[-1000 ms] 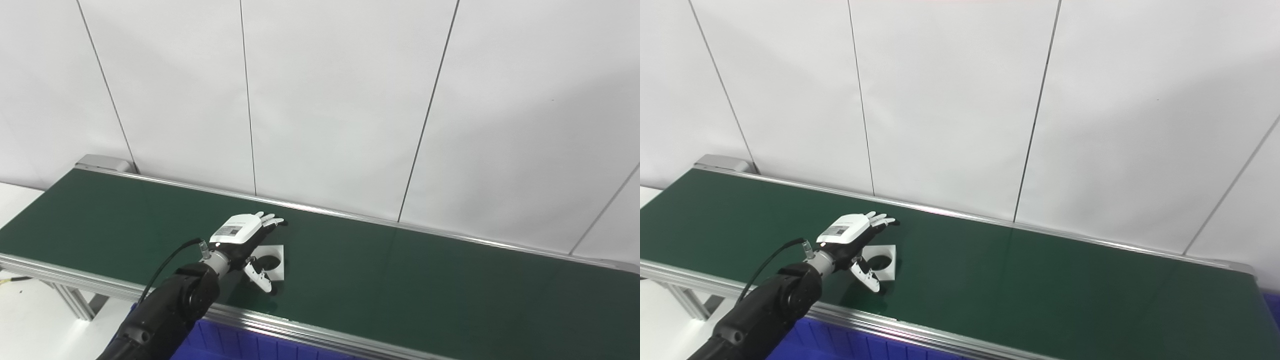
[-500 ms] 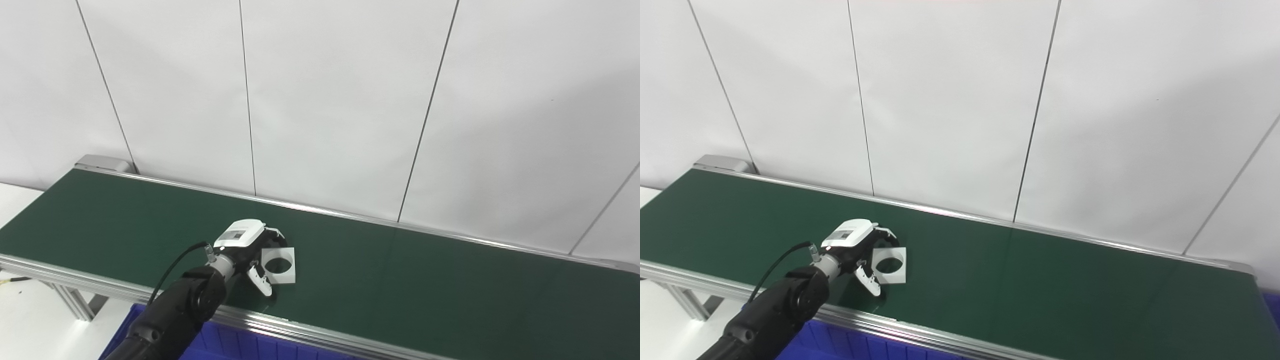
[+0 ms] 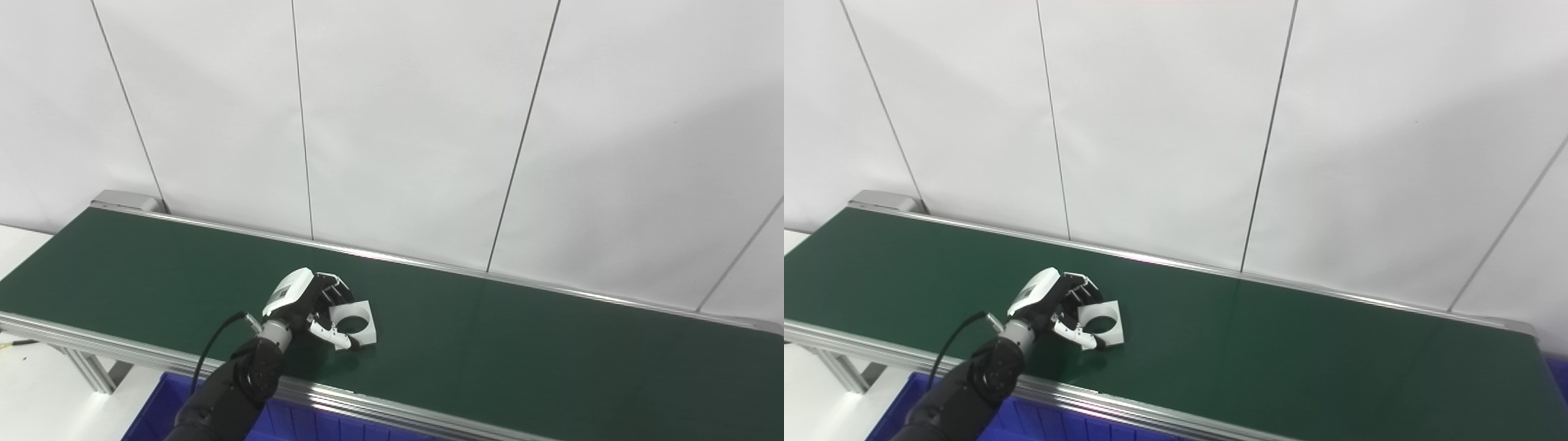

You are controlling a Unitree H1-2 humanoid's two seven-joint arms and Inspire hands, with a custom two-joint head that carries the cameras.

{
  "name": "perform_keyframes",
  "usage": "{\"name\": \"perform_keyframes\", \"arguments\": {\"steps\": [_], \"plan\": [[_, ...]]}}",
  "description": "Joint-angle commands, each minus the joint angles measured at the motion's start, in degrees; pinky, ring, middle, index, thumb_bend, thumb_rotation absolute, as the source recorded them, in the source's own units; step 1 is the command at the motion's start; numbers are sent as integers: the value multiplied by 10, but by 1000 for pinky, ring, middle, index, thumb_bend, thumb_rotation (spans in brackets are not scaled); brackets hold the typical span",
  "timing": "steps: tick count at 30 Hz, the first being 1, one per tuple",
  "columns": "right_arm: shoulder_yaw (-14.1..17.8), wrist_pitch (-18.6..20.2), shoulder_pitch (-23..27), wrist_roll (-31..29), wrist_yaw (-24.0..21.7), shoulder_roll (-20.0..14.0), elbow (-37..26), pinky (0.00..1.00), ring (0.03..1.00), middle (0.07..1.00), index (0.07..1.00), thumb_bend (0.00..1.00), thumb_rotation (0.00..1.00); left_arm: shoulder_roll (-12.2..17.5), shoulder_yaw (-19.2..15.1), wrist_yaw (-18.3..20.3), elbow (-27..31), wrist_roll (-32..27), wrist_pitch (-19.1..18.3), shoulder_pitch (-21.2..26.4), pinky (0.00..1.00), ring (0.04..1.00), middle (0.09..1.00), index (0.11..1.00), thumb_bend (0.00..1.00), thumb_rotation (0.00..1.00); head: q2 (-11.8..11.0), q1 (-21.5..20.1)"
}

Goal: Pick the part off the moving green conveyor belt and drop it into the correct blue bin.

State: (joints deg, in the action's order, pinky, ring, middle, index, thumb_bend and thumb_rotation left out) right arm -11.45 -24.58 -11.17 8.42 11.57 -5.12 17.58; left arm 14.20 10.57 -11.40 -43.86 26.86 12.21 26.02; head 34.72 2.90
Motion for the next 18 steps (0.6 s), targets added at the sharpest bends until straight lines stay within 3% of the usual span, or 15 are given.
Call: {"name": "perform_keyframes", "arguments": {"steps": [1,5,7,14,18], "plan": [[4,-23,1,2,2,4,-18,678,750,800,827,678,6,-14,-5,-16,-25,-18,28,-12,363,389,466,566,494,0,0,1],[5,-23,0,-1,1,6,-18,677,750,801,829,675,15,-21,-19,-32,-12,-42,53,-23,368,393,471,567,494,0,-1,3],[5,-23,1,-4,-1,7,-16,684,754,803,830,674,16,-24,-30,-34,21,-55,53,-35,346,381,478,572,493,0,-2,5],[1,-23,5,4,6,8,-11,669,745,801,833,679,31,-35,-68,10,200,-125,34,-84,331,386,492,562,494,0,-5,4],[2,-23,2,0,0,11,-14,679,753,806,835,674,11,-39,-85,48,326,-170,-3,-113,330,391,482,549,498,0,-5,-3]]}}
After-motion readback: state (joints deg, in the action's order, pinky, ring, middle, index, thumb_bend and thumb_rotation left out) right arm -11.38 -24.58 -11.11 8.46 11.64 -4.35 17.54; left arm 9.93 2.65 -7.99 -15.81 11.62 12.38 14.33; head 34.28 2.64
